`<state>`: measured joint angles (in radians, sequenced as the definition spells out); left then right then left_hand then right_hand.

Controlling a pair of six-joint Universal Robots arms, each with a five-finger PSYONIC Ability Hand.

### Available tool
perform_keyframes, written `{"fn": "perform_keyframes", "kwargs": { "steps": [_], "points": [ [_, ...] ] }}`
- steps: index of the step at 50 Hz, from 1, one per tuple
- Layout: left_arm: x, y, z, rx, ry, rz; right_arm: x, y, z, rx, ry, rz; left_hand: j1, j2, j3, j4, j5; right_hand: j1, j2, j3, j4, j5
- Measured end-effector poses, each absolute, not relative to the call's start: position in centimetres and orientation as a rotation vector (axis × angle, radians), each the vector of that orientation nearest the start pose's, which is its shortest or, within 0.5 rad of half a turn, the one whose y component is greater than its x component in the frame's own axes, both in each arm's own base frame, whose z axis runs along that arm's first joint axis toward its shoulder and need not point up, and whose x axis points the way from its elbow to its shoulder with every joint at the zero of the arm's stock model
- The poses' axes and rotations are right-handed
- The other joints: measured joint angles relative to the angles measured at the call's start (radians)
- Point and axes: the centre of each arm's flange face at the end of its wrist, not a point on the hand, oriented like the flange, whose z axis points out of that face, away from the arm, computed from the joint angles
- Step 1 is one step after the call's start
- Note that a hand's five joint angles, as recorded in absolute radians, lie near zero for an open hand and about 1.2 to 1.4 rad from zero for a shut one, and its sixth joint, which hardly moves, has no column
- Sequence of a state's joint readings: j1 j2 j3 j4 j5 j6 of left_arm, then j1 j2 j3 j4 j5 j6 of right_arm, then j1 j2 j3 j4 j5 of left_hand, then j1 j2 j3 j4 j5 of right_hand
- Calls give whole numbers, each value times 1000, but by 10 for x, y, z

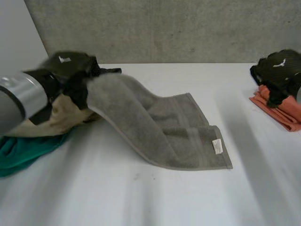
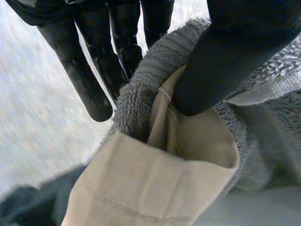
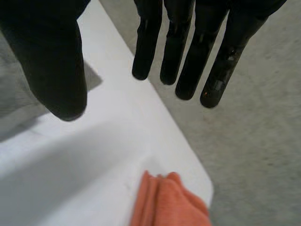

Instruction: Fold the laundry.

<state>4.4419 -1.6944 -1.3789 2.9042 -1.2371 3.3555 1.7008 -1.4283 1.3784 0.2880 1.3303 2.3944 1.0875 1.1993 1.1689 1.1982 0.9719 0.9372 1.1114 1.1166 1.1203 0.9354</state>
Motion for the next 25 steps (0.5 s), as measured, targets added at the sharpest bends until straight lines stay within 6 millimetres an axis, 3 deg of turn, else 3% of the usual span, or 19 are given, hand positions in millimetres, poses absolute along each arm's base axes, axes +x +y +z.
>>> {"fn": "perform_keyframes", "kwargs": {
  "steps": [1, 2, 6, 11, 15, 16, 18, 19, 20, 21, 25],
  "points": [
    [-242, -266, 296, 981, 2512, -2139, 194, -293, 295, -1325, 2270, -2027, 0, 1, 2, 0, 0, 0, 0, 0, 0, 0],
    [-244, -272, 285, 976, 2556, -2094, 196, -295, 282, -1293, 2292, -1961, 0, 1, 2, 0, 0, -345, -429, -439, -440, -421],
    [-249, -287, 262, 955, 2624, -2002, 200, -296, 248, -1187, 2335, -1794, 0, 1, 2, 0, 0, -564, -685, -689, -693, -680],
    [-254, -300, 257, 927, 2604, -1986, 209, -282, 205, -1067, 2317, -1562, 0, 1, 2, 0, 0, -621, -739, -761, -772, -756],
    [-253, -302, 266, 926, 2553, -2029, 214, -269, 189, -1050, 2264, -1479, 0, -4, 1, -2, -1, -621, -739, -767, -782, -772],
    [-253, -302, 269, 925, 2535, -2045, 216, -266, 186, -1051, 2251, -1466, -81, -168, -126, -151, -102, -621, -739, -767, -782, -772],
    [-251, -302, 272, 926, 2514, -2060, 218, -262, 182, -1057, 2232, -1457, -81, -168, -126, -151, -102, -621, -739, -767, -782, -772],
    [-251, -300, 274, 933, 2498, -2066, 222, -259, 180, -1070, 2210, -1454, -396, -465, -430, -443, -390, -621, -739, -767, -782, -772],
    [-250, -300, 274, 937, 2495, -2066, 223, -258, 180, -1074, 2204, -1455, -396, -465, -430, -443, -390, -621, -739, -767, -782, -772],
    [-250, -298, 272, 950, 2488, -2057, 226, -255, 179, -1085, 2191, -1458, -849, -877, -837, -879, -819, -621, -739, -767, -782, -772],
    [-247, -292, 263, 1010, 2467, -2003, 242, -247, 179, -1140, 2122, -1502, -891, -979, -944, -981, -923, -632, -740, -772, -788, -783]
  ]
}}
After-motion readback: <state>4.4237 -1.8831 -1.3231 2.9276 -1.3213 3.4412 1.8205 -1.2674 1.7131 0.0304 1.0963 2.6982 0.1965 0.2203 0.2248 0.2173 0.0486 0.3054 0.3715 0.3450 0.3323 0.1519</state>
